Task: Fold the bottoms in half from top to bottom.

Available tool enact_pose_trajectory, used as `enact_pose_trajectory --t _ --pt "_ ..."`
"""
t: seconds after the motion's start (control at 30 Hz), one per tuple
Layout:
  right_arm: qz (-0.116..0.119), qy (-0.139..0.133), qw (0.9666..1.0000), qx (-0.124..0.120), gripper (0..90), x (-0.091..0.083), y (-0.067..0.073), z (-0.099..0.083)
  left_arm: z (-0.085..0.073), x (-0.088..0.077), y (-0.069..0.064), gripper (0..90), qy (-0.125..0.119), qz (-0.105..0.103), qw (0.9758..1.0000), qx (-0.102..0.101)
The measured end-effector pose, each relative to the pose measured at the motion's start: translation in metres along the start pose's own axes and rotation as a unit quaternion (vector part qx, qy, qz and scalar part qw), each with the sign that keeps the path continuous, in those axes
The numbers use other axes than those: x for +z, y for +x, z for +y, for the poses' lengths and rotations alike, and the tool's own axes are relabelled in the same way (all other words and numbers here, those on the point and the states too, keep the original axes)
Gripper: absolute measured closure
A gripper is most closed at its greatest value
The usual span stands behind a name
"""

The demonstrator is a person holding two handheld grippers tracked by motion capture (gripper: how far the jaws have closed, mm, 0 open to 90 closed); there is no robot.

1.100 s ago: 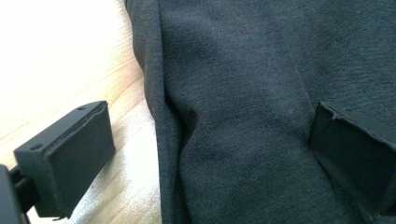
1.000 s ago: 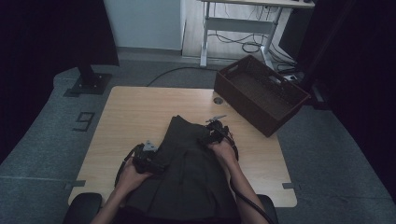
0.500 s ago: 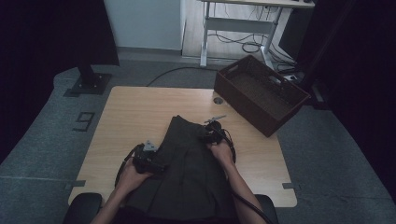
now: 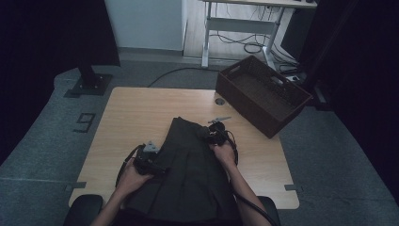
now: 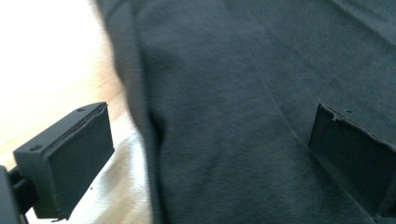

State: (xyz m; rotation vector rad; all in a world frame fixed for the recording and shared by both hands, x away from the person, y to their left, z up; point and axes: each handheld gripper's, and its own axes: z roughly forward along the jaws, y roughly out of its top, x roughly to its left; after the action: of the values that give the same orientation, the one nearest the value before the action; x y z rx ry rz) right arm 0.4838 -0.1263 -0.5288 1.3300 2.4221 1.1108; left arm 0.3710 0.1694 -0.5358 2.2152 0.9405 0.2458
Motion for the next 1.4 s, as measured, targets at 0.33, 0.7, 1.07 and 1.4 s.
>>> enact_pose_trajectory --t 0.33,0.7,1.07,1.4 --pt "0.021 -0.023 0.9995 -0.003 79.5 -0.019 0.004 0.008 -0.008 0.006 -0.002 0.0 0.024 0.030 0.9992 0.005" --pt "0.060 -0.053 0.9968 -0.004 79.7 -0.047 0.010 0.018 -0.006 0.009 0.000 0.0 0.019 0.041 0.9990 -0.001" --pt "0.089 -0.075 0.9930 -0.021 79.8 -0.073 0.019 0.022 0.000 0.014 0.007 0.0 0.016 0.048 0.9987 -0.008" --pt "0.116 -0.088 0.9879 -0.055 79.9 -0.101 0.040 0.018 0.006 0.019 0.016 0.0 0.014 0.053 0.9984 -0.015"
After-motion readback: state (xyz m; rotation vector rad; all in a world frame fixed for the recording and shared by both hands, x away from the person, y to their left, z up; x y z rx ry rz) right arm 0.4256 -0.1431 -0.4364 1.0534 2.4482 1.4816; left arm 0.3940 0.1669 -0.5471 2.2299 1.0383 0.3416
